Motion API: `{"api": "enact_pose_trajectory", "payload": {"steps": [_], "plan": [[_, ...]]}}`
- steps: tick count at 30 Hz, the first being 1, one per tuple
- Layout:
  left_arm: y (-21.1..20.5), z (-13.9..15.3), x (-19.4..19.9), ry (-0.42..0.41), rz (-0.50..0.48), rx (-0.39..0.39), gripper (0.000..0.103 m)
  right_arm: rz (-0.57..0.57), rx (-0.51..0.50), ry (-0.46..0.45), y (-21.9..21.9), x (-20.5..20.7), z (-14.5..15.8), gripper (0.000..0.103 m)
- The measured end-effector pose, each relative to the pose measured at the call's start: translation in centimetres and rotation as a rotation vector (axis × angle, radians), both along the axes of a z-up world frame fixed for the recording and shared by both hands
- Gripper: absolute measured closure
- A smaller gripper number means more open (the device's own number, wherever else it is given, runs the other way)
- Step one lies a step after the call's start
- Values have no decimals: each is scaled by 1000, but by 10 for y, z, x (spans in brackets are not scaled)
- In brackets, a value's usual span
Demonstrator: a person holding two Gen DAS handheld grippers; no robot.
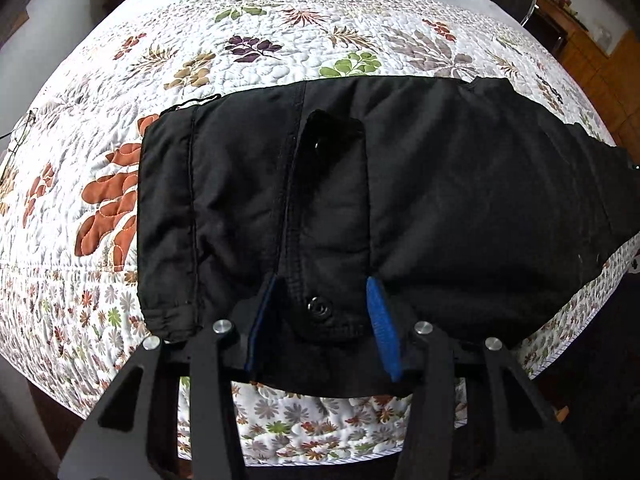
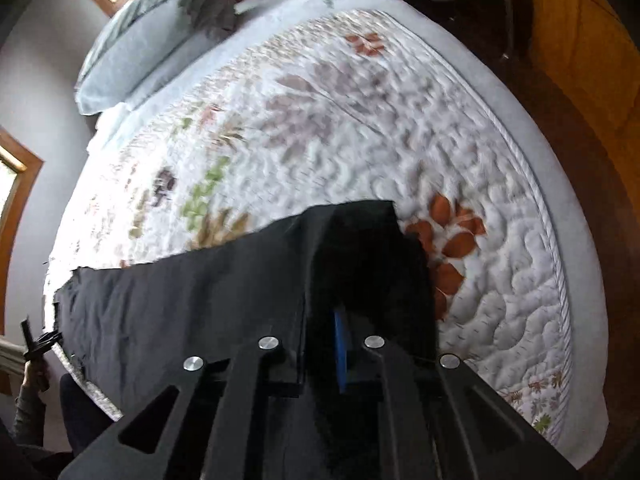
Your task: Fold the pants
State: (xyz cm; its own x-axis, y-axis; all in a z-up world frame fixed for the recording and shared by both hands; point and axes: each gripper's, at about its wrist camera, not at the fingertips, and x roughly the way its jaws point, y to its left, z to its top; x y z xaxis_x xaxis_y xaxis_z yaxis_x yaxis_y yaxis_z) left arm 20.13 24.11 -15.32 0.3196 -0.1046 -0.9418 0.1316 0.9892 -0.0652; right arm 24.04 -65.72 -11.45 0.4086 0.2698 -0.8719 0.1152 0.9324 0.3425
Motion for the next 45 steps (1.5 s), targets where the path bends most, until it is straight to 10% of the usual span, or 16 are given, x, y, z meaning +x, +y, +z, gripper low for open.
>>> {"api": "enact_pose_trajectory", "payload": {"steps": [7,10,14,22,35,45], "plan": [[2,4,-4,-7,8,-18,57,-104,-107,-53,-3,-45,22,39],[1,6,-5,-11,23,-37,52,-100,-301,-98,24,-79,44,37],[-10,20,-13,-76,21,-50,13,-29,-278,-126,71,-107,44,34],[-16,7,-21,-71,-18,-32,12,-51,-272,1,85,-130,-21,35],[-5,19,-32,-110,14,1,12,-179,-277,-33,69,-138,0,34],[-10,16,-36,-116,-4,38,8,-499,192,-188,-11,-210,11,20]]}}
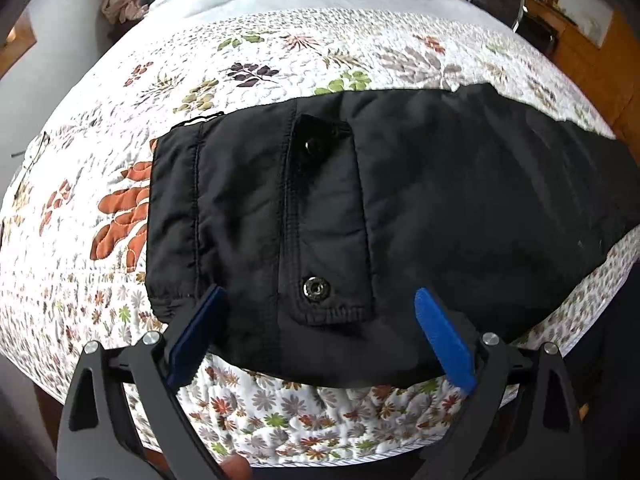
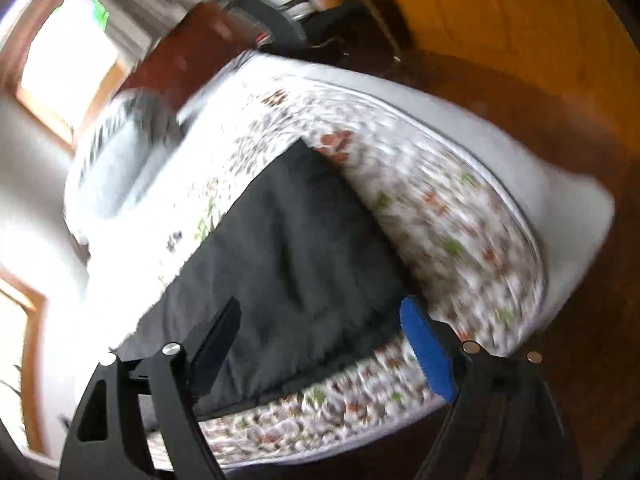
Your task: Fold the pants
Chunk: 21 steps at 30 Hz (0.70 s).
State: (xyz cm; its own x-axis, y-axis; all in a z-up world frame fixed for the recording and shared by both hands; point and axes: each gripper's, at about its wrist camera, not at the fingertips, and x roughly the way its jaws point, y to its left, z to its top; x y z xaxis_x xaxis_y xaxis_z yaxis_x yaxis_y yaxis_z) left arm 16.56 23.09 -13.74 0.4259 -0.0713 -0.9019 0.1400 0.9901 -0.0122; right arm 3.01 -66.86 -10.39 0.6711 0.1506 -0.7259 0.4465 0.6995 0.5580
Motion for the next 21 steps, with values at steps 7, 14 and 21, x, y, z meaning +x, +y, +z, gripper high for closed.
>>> {"api": "enact_pose_trajectory", "payload": {"steps": [7,14,21], "plan": [[-8,-5,-2,1,12,30,8,-167,298,-125,-33,-36,-51,20],[-4,-8,5,26,30,12,7,-157,341,-186,-31,-26,-69,25],[-9,-15,5,31,21,46,3,-159,391,-283,-24,1,-66,25]]}}
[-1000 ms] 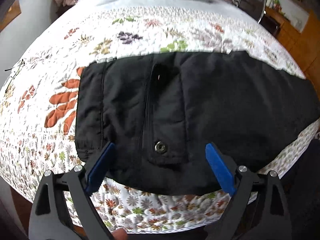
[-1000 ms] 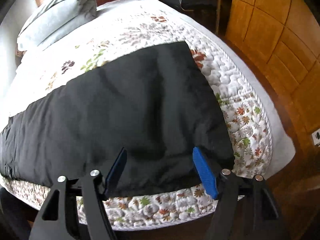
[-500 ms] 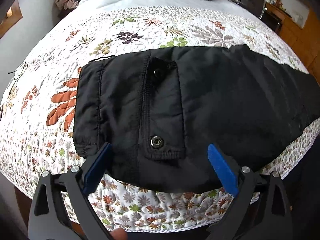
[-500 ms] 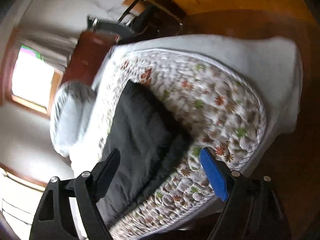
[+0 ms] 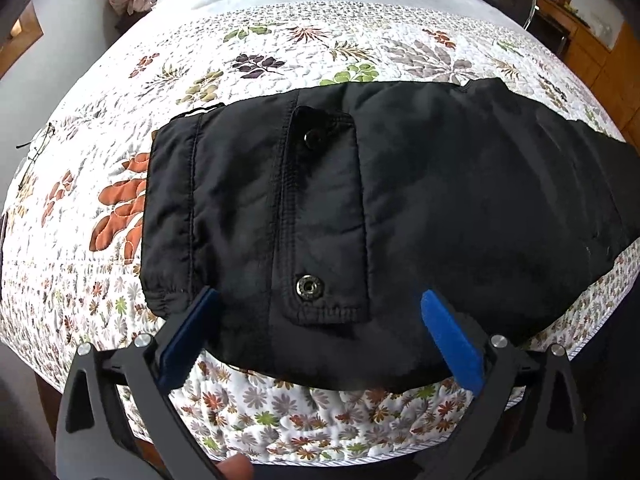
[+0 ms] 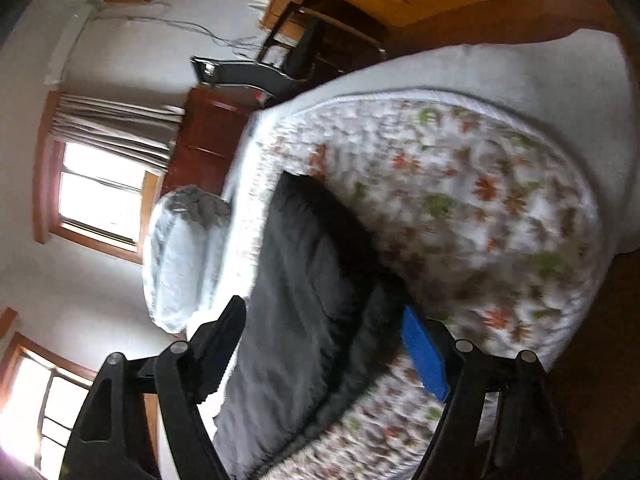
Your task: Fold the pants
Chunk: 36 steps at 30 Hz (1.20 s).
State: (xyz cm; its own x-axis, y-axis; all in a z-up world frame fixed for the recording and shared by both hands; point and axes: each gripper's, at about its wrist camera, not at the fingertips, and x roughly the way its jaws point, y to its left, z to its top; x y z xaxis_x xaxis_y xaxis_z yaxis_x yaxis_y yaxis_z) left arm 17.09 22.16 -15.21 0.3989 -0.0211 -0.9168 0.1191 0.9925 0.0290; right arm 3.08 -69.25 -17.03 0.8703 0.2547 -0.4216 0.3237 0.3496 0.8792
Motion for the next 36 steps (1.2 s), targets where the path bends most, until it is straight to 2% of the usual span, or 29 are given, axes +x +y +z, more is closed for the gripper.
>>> {"api": "enact_pose_trajectory", "payload": {"steps": [2,5,6,9,10,14,18,21,27,32,36], "plan": [[-2,-2,0,1,-4,16,3,15,-6,-6,3,8,0,25],[-3,-3,1,1,-11,26,3,36,-13,41,7,22,-10,26],[-4,-3,1,2,-13,29,3,32,-19,44,7,24,-9,31],[-4,-4,1,4,-17,30,3,42,-54,45,8,28,-3,77],[-4,-4,2,6,-18,32,3,47,-70,46,8,27,0,79],[-6,-6,4,13,-26,46,3,74,-152,38,19,36,30,82],[-5,-6,5,10,-31,45,3,125,-269,-13,48,49,91,83],[-3,-6,4,0,-43,30,3,187,-380,-61,84,66,146,83],[-1,-5,2,-22,-66,5,3,335,-598,-135,175,92,227,83],[2,-4,2,-37,-71,-29,3,487,-845,-152,278,105,261,83],[4,-2,1,-44,-76,-50,3,610,-1073,-122,362,111,258,83]]}}
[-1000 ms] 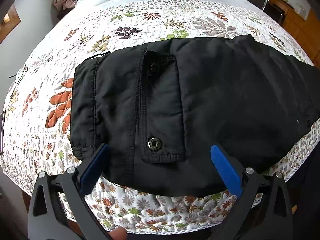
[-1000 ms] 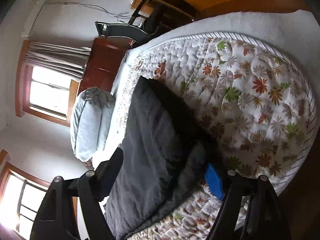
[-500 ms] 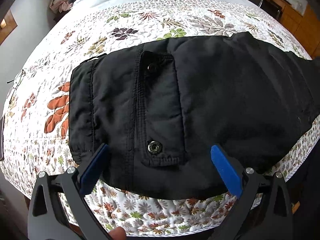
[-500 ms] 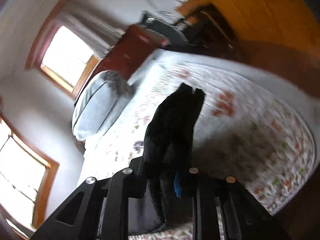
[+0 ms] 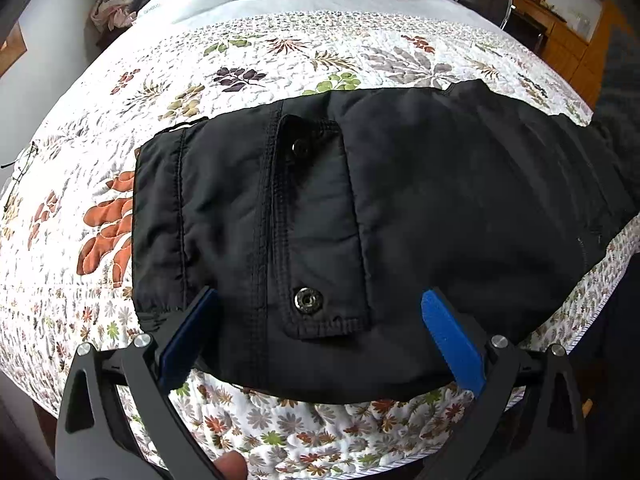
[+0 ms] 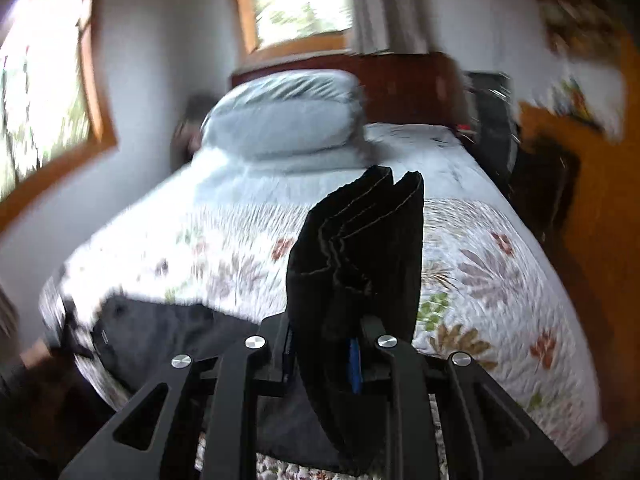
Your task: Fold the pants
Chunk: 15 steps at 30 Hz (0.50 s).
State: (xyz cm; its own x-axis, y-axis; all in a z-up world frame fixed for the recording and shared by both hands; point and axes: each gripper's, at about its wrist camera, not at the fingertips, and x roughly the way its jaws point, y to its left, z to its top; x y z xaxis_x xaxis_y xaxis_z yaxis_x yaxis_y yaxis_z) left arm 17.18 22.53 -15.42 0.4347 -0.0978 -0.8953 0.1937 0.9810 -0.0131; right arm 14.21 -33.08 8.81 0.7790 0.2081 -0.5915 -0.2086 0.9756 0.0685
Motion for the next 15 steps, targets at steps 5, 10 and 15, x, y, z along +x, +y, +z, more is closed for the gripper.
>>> {"api": "enact_pose_trajectory", "payload": {"steps": [5,10,15], "plan": [[4,2,-3,-13,-1,-34,3,151,-268,49,113,11,-46,83],[7,2,-5,-26,-4,-66,3,256,-412,108,185,13,-104,83],[10,3,-8,-40,-6,-82,3,316,-543,140,222,3,-153,83]]}}
